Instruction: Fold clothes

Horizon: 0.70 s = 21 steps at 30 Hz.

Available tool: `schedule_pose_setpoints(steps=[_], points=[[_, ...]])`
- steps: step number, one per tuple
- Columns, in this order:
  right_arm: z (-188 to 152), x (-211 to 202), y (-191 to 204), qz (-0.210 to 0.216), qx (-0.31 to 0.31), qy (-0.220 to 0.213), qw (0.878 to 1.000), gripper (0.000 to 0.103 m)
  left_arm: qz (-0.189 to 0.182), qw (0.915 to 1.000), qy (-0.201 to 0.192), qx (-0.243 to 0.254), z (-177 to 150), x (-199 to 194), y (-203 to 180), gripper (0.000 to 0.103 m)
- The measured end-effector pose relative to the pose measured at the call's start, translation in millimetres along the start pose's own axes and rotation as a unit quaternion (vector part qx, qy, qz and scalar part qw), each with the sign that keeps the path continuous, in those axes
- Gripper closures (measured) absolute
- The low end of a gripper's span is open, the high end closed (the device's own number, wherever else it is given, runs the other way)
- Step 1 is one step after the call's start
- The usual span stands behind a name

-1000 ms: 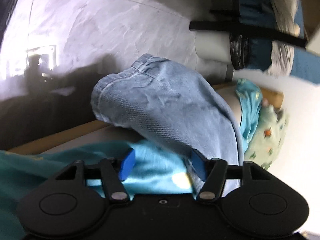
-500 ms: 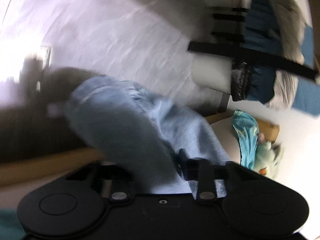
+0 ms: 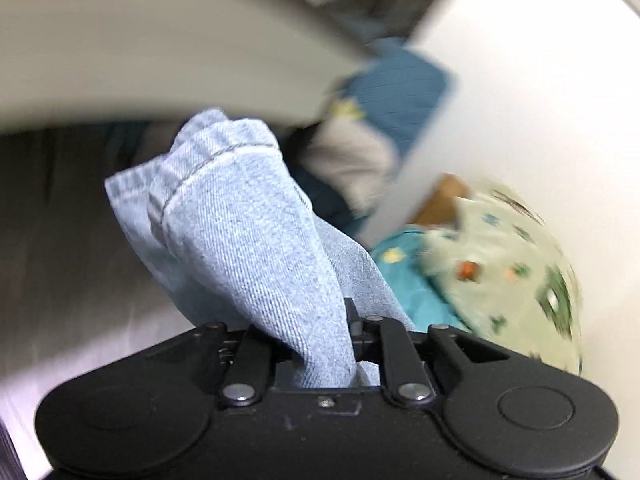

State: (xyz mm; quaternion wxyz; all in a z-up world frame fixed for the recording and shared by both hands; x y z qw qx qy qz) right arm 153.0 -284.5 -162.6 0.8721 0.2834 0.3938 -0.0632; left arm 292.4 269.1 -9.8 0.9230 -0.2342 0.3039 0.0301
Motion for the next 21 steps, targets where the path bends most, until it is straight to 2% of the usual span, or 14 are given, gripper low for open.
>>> schedule_pose_setpoints(steps=[2, 5, 8, 11, 14, 17, 19, 21], points=[[2, -3, -6, 0.002, 0.006, -0.004, 1.0, 0.073, -0.005, 0.9975, -0.016, 0.069, -5, -15, -57, 0.091], [8, -7, -18, 0.011, 0.03, -0.011, 0.999, 0.073, -0.024, 0.9915, -0.021, 0.127, -29, -27, -128, 0.091], [14, -10, -28, 0.015, 0.041, -0.022, 0.999, 0.073, -0.029, 0.9827, -0.017, 0.182, -75, -26, -184, 0.091], [17, -11, -36, 0.02, 0.048, -0.026, 0.998, 0.073, -0.029, 0.971, -0.008, 0.237, -138, -15, -224, 0.091], [18, -10, -41, 0.028, 0.054, -0.023, 0.998, 0.073, -0.029, 0.9572, 0.026, 0.287, -207, 9, -241, 0.091], [17, -9, -46, 0.037, 0.06, -0.019, 0.997, 0.072, -0.029, 0.9382, 0.053, 0.341, -260, 22, -250, 0.089], [17, -8, -46, 0.047, 0.061, -0.016, 0.997, 0.071, -0.026, 0.9232, 0.061, 0.378, -284, 31, -254, 0.088], [16, -6, -44, 0.055, 0.058, -0.012, 0.997, 0.071, -0.02, 0.9132, 0.067, 0.401, -293, 33, -253, 0.087]])
Point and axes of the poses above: each gripper's, at about its wrist camera, not at the fingertips, and x roughly the way its jaws point, y to its left, z to its top, the point moved 10 cm from there along x, roughly the way its jaws point, and after that the axes turned 8 degrees about y, right-handed, at the moved point
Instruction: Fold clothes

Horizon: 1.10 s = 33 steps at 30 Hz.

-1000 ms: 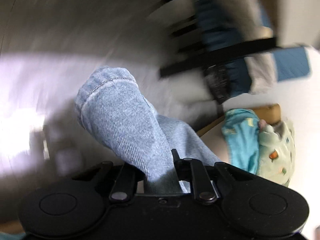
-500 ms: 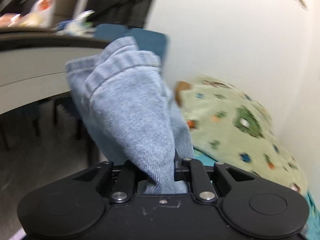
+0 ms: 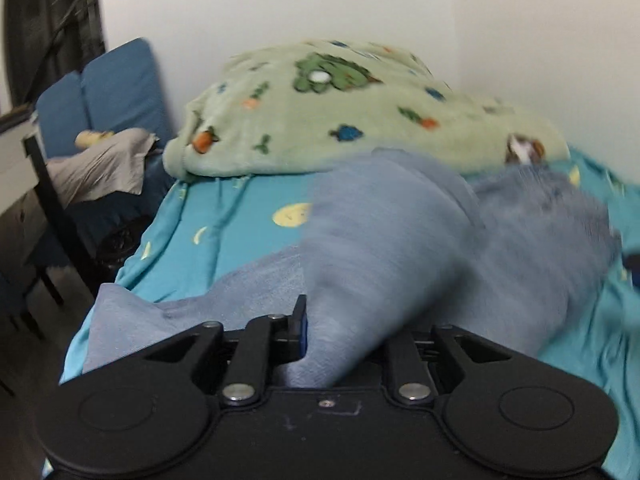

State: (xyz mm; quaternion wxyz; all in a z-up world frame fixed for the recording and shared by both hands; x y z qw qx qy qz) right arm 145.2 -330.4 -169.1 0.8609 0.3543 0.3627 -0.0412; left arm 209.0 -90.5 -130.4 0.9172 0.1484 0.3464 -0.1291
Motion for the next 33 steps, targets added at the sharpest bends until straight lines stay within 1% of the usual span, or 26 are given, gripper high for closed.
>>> schedule_pose_setpoints(steps=[3, 4, 5, 8, 9, 10, 11, 13, 15, 16, 17, 18, 20, 22, 24, 26, 27, 28, 30, 32, 33], points=[[-1, 6, 7, 0.018, -0.008, 0.006, 1.0, 0.07, -0.004, 0.9999, 0.011, 0.012, -7, -3, 6, 0.084], [-1, 8, 11, 0.025, -0.012, 0.008, 1.0, 0.07, -0.011, 0.9998, 0.012, 0.009, -8, -6, 6, 0.083], [-2, 10, 15, 0.033, -0.016, 0.01, 0.999, 0.07, -0.02, 0.9997, 0.016, 0.004, -9, -11, 8, 0.078], [-7, 13, 30, 0.064, -0.028, 0.015, 0.997, 0.07, -0.047, 0.9985, 0.028, -0.005, -10, -24, 9, 0.068], [-8, 14, 35, 0.076, -0.032, 0.016, 0.996, 0.07, -0.048, 0.9984, 0.027, -0.009, -11, -31, 10, 0.065], [-10, 14, 41, 0.09, -0.036, 0.017, 0.995, 0.07, -0.051, 0.9982, 0.03, -0.013, -14, -36, 12, 0.059], [-13, 15, 48, 0.107, -0.04, 0.019, 0.993, 0.07, -0.055, 0.9977, 0.036, -0.018, -16, -40, 14, 0.058], [-18, 18, 63, 0.142, -0.046, 0.027, 0.988, 0.07, -0.063, 0.9962, 0.049, -0.036, -24, -46, 17, 0.058], [-24, 22, 77, 0.175, -0.052, 0.038, 0.983, 0.069, -0.067, 0.9949, 0.054, -0.053, -30, -52, 21, 0.057], [-26, 24, 82, 0.186, -0.052, 0.041, 0.98, 0.064, -0.067, 0.9952, 0.052, -0.048, -33, -55, 20, 0.057], [-26, 28, 87, 0.192, -0.054, 0.043, 0.979, 0.06, -0.064, 0.9957, 0.051, -0.043, -34, -56, 19, 0.057], [-25, 32, 93, 0.196, -0.056, 0.046, 0.978, 0.058, -0.062, 0.9961, 0.048, -0.039, -34, -57, 19, 0.057], [-21, 38, 104, 0.199, -0.073, 0.036, 0.977, 0.057, -0.063, 0.9963, 0.041, -0.042, -32, -58, 18, 0.056], [-20, 45, 117, 0.208, -0.087, 0.032, 0.974, 0.052, -0.075, 0.995, 0.029, -0.059, -27, -61, 22, 0.055], [-28, 53, 131, 0.224, -0.113, 0.05, 0.967, 0.051, -0.091, 0.9923, 0.017, -0.083, -23, -65, 26, 0.055], [-38, 54, 141, 0.214, -0.164, 0.049, 0.962, 0.051, -0.112, 0.9875, 0.003, -0.111, -17, -70, 32, 0.053], [-42, 55, 143, 0.205, -0.184, 0.048, 0.96, 0.059, -0.123, 0.9846, -0.007, -0.124, -13, -73, 35, 0.052], [-45, 54, 145, 0.196, -0.2, 0.048, 0.959, 0.074, -0.135, 0.9817, -0.016, -0.133, -9, -77, 36, 0.051], [-49, 53, 140, 0.174, -0.211, 0.061, 0.96, 0.079, -0.158, 0.975, -0.033, -0.153, -2, -84, 40, 0.049], [-54, 52, 134, 0.152, -0.216, 0.076, 0.962, 0.081, -0.164, 0.9719, -0.05, -0.162, 3, -86, 44, 0.048], [-59, 52, 129, 0.137, -0.221, 0.089, 0.962, 0.083, -0.159, 0.9726, -0.048, -0.162, 2, -82, 46, 0.048]])
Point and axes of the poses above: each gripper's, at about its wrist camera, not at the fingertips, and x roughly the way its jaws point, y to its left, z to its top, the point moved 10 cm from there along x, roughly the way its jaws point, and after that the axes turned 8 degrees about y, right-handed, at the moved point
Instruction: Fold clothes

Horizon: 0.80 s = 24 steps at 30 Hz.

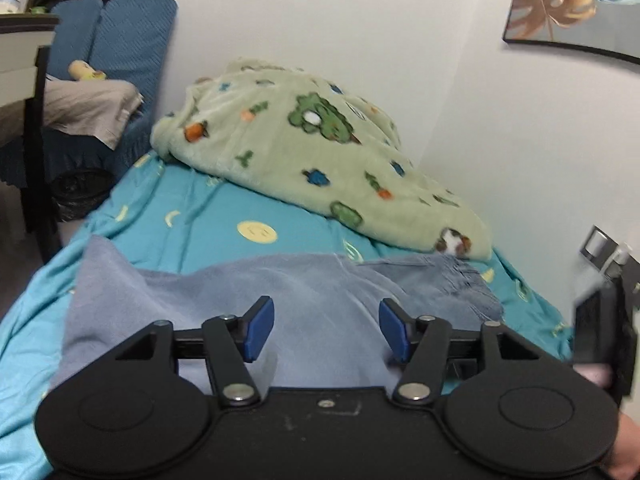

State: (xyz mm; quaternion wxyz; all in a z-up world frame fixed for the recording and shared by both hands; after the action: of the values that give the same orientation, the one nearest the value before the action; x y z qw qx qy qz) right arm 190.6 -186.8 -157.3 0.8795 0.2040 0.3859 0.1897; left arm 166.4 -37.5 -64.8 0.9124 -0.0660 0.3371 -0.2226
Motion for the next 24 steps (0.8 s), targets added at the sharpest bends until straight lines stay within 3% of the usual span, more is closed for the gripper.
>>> schedule_pose_setpoints(steps=[4, 7, 13, 16, 20, 24], points=[[-38, 4, -15, -0.048, 0.001, 0.083, 0.995, 0.085, 0.002, 0.9993, 0.033, -0.015, -6, 17, 11, 0.048], [-50, -2, -23, -0.051, 0.03, 0.1, 0.993, 0.085, -0.001, 0.9986, 0.053, -0.002, -10, 28, 9, 0.049], [-56, -14, -30, -0.052, 0.069, 0.094, 0.992, 0.085, 0.006, 0.9948, 0.073, 0.071, -24, 48, -11, 0.049], [-62, -23, -45, -0.062, 0.125, 0.084, 0.987, 0.084, -0.018, 0.9941, 0.082, 0.069, -25, 57, -16, 0.05], [-68, -37, -64, -0.022, 0.251, 0.046, 0.967, 0.08, -0.047, 0.9925, 0.083, 0.077, -19, 68, -28, 0.05], [-65, -30, -73, 0.021, 0.306, 0.016, 0.952, 0.063, -0.047, 0.9872, 0.095, 0.119, -25, 83, -39, 0.051]])
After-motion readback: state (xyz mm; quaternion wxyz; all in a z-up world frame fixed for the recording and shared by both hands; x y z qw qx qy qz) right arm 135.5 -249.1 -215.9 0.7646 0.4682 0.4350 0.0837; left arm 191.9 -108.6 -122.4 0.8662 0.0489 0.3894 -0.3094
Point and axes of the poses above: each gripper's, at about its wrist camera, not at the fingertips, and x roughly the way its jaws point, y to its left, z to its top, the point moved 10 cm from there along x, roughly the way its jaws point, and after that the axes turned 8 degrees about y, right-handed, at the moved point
